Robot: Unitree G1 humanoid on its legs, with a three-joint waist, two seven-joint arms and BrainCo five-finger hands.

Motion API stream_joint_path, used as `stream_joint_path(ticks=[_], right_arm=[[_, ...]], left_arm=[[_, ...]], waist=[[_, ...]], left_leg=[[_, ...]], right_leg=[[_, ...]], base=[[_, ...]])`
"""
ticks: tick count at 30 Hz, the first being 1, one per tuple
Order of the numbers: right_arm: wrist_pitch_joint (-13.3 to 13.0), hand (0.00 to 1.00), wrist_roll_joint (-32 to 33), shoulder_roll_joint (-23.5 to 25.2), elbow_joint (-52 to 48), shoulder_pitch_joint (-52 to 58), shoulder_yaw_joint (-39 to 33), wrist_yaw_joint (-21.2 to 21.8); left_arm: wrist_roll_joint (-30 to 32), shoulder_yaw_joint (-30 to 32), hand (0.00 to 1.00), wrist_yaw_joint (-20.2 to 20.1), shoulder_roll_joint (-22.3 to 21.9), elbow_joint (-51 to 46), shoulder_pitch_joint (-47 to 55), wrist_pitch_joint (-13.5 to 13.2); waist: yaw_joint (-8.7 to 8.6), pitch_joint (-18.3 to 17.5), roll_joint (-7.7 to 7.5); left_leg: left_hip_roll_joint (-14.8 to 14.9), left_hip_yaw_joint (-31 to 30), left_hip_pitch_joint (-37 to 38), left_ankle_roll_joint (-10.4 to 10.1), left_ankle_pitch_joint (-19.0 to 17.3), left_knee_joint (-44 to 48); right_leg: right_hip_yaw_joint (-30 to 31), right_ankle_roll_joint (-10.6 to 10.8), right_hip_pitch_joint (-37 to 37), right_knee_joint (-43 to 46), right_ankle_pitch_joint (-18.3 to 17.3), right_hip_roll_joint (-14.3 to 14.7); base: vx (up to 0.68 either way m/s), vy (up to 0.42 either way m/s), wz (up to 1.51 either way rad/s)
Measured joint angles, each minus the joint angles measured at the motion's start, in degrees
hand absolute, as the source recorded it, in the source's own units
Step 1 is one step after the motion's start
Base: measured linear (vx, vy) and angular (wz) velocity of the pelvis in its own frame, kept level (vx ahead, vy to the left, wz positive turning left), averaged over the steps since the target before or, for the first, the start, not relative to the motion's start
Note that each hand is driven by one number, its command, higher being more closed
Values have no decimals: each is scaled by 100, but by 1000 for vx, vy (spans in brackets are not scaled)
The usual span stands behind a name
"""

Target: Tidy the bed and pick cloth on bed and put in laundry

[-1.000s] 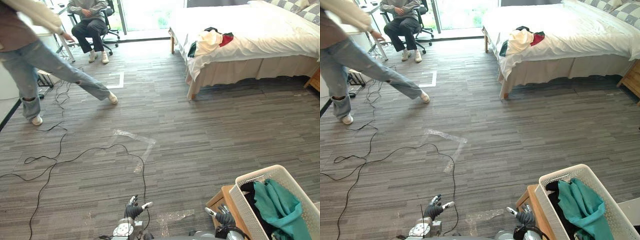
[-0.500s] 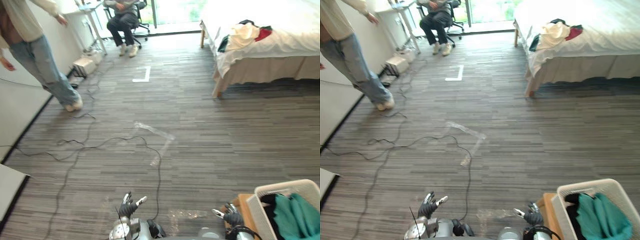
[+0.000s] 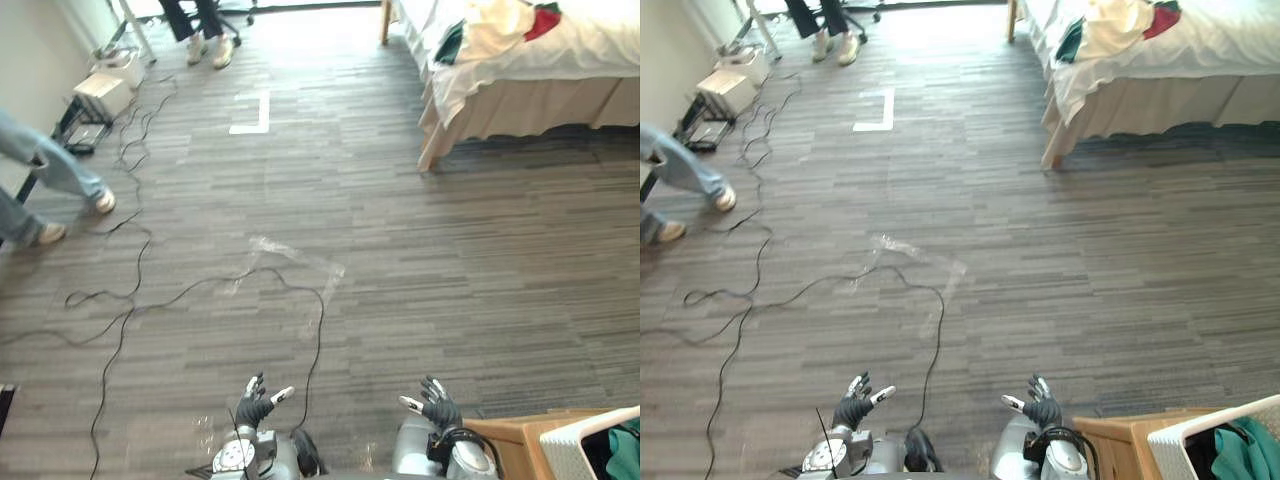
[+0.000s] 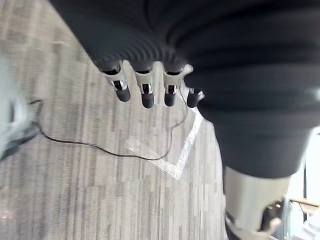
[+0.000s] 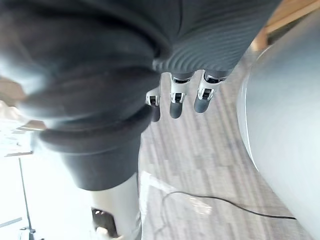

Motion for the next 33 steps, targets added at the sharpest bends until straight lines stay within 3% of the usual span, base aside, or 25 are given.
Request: stream_joint_path(ticks=[2,3,4,6,7,8,9,10,11,12,13,14,17,20,22,23,25,26,27,28,29,30,31,32,33], right_arm=[[-30,0,2,-6,2,65,9,-8],[-36,0,4,-135,48,-89,-21,-4],[-48,0,7,-211,49,-241,-91,-25],[-59,0,8,-224,79,-493,-198,-76],[-77,0,6,-225,61,-496,-189,-97],[-82,0,5,-197,83,-448,-160,-95],[-80,0,6,-184,144,-416,-42,-66],[-81,0,6,-186,148,-367,22,-42],[-95,0,4,-258,75,-296,63,11],[-89,0,1,-292,84,-250,128,12],[-90,0,1,-331,82,-250,158,6],[-107,0,1,-354,71,-260,170,3],[-100,0,-4,-353,72,-271,283,7],[-30,0,-4,-338,70,-265,340,18],[-24,0,-4,-366,65,-277,336,17],[-24,0,-5,-364,75,-277,309,17],[-25,0,-7,-344,79,-250,266,12],[-22,0,-6,-351,113,-182,266,13],[-18,0,-5,-252,175,-170,258,15],[-20,0,-6,-174,206,-137,205,27],[-8,0,-6,-95,252,-107,204,26],[10,0,-5,26,264,-69,215,31],[7,0,-4,114,261,-72,234,50],[3,0,-5,115,256,-86,285,74],[-6,0,-11,117,205,-85,330,134]], left_arm=[[7,-97,0,-37,90,19,-122,-11],[31,-92,0,-97,-94,181,-272,11],[37,-108,0,-117,-128,175,-325,-2],[53,-114,0,-117,-166,196,-530,-22],[105,-100,0,-122,-163,223,-540,-70],[111,-78,0,-119,-168,276,-491,-65],[112,-80,0,-116,-153,289,-373,-64],[112,-86,0,-116,-161,309,-319,-65],[110,-86,0,-118,-188,328,-157,-61],[108,-85,0,-118,-219,338,-67,-60],[105,-85,0,-122,-230,337,12,-64],[95,-76,0,-118,-229,362,69,-60],[85,-50,0,-108,-233,337,132,-66],[82,-15,0,-107,-246,125,268,-79],[87,-1,0,-109,-286,91,249,-83],[88,8,0,-111,-300,91,228,-78],[93,40,0,-111,-329,128,225,-68],[95,55,0,-107,-326,184,226,-66],[97,52,0,-109,-318,238,142,-52],[97,85,0,-108,-290,221,36,-53],[97,82,0,-106,-243,238,8,-46],[97,39,0,-106,-219,252,29,-28],[96,-13,0,-101,-171,250,16,-29],[96,-67,0,-99,-125,248,2,-34],[95,-151,0,-100,-48,248,-11,-48]], waist=[[-11,-31,-85],[-14,120,216],[-39,130,353],[-174,244,366],[-238,234,341],[-231,246,282],[-209,253,328],[-187,257,411],[-148,279,492],[-123,289,506],[-107,276,536],[-3,302,396],[234,325,221],[317,318,215],[333,295,172],[343,295,174],[360,260,187],[442,94,99],[425,-24,-148],[423,-77,-287],[443,-72,-375],[447,-58,-437],[422,-39,-399],[399,-25,-360],[329,-23,-212]], left_leg=[[3,176,236,-386,-47,-65],[260,303,476,-681,-141,-89],[369,425,377,-794,-41,-81],[162,560,514,-882,220,-576],[69,764,681,-869,596,-623],[145,864,847,-931,548,-245],[553,854,685,-919,542,761],[922,804,488,-815,614,1463],[1629,619,137,-104,1141,3072],[1873,439,-37,111,1328,3639],[1976,234,-249,122,1266,4176],[1779,-284,-919,79,887,5172],[1343,-335,-1650,22,489,5092],[888,-382,-2224,-58,176,3595],[273,-404,-2430,-256,385,1025],[187,-409,-2465,-282,528,508],[21,-494,-2621,87,1091,-223],[-55,-631,-2584,636,1826,-92],[-247,-575,-2599,759,1604,88],[-314,-515,-2589,837,1216,430],[-367,-484,-2398,816,899,626],[-451,-457,-1941,743,576,643],[-470,-464,-1446,696,398,492],[-485,-467,-1187,674,363,368],[-507,-482,-625,672,360,14]], right_leg=[[-278,-139,45,-2123,708,286],[-405,-806,204,-2456,1545,611],[-467,-848,186,-2554,1526,744],[-418,-912,143,-2377,1353,752],[-323,-790,180,-2123,970,798],[-208,-604,318,-1961,364,864],[-257,-486,539,-2064,131,939],[-326,-516,716,-2152,146,941],[-275,-642,1129,-2418,132,1219],[-200,-688,1326,-2599,105,1385],[-117,-713,1498,-2736,105,1485],[254,-838,1900,-3106,152,1545],[792,-850,2287,-3565,171,1530],[1133,-754,2822,-4032,169,1508],[1224,-460,3314,-4440,180,1366],[1246,-370,3424,-4511,166,1351],[1385,-2,3809,-4544,-42,1309],[1498,232,3856,-4362,-228,1180],[1533,320,3731,-4088,-288,914],[1528,424,3465,-3331,-228,732],[1533,669,3285,-2521,-70,601],[1563,1034,2886,-1161,557,448],[1517,1191,2437,171,660,357],[1356,1057,2230,675,591,298],[782,600,1765,1275,341,129]], base=[[580,-245,-11],[514,-155,-47],[423,-91,-53],[293,-71,-33],[279,-117,-46],[311,-151,-75],[303,-141,-73],[310,-76,-86],[239,-50,-71],[221,-53,-76],[366,-69,-86],[384,-42,-90],[302,11,-93],[465,99,-69],[628,179,-43],[516,185,-46],[681,306,-59],[711,325,-48],[738,314,-29],[741,297,-1],[857,356,-9],[807,318,-14],[623,226,-11],[681,202,2],[531,148,7]])
